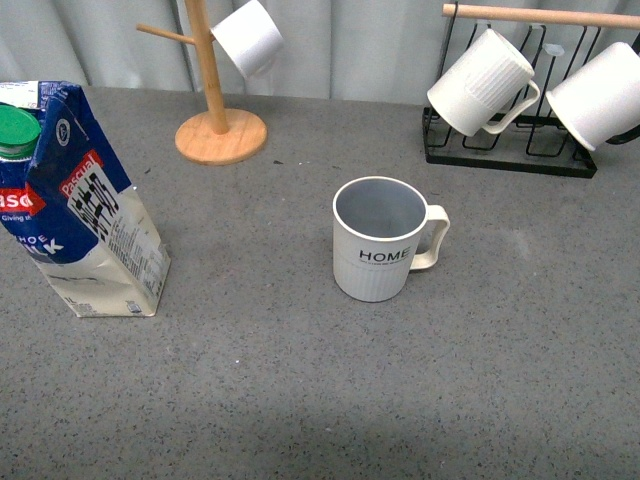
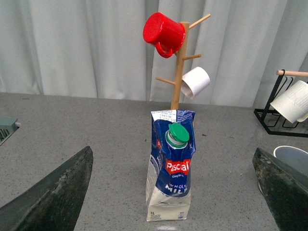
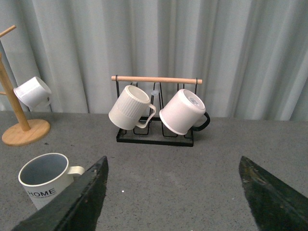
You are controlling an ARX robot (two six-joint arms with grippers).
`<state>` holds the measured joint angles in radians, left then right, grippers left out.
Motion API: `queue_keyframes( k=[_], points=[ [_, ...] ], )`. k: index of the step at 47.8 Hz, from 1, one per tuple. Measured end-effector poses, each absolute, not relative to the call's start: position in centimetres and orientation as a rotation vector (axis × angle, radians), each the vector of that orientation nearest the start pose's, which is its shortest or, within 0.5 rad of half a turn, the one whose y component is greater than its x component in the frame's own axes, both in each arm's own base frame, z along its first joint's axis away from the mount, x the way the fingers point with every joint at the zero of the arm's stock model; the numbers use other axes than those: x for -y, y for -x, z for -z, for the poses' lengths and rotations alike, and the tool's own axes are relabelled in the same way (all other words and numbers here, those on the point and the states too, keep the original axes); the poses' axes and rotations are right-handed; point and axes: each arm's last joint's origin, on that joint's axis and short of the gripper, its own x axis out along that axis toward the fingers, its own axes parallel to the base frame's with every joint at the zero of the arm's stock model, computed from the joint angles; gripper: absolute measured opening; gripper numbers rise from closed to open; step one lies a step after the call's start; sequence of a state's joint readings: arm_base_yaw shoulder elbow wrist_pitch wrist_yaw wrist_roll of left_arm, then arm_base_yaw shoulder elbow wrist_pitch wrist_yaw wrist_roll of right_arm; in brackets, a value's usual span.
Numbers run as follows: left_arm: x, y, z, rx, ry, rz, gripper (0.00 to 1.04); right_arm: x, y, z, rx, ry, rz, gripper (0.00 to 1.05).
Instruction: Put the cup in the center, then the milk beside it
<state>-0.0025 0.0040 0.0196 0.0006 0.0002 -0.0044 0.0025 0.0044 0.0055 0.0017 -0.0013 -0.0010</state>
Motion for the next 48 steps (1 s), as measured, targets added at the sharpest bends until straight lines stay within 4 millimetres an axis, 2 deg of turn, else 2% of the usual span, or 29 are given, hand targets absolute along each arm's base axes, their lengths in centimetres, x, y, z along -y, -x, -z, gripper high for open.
queue_keyframes(
  k=[6,20,26,33,39,48],
  points=[
    [0.0,-9.7,-17.0,0.016,0.004,0.002,0.98,0.0,-9.8,-16.5,0.003,0.0,-0.004,0.97],
    [0.0,-9.7,-17.0,0.016,0.004,0.002,0.98,0.0,-9.8,-16.5,0.003,0.0,-0.004,0.95],
    [-0.4,-10.2,-16.0,-0.187,0.106,-0.087,0.98,0.0,-9.8,-16.5,0.003,0.0,-0.004,0.95],
    [-1.3,-12.5,-15.8,-0.253,0.183,-0.108,0.98,0.0,-9.8,-16.5,0.003,0.0,-0.004,0.95],
    [-1.5,-16.1,-15.6,-0.279,0.18,-0.095,0.98,0.0,-9.8,-16.5,0.003,0.0,-0.004,0.95],
    [-1.0,-19.5,-14.0,-0.368,0.172,-0.047,0.98,0.0,-9.8,-16.5,0.004,0.0,-0.004,0.95]
  ],
)
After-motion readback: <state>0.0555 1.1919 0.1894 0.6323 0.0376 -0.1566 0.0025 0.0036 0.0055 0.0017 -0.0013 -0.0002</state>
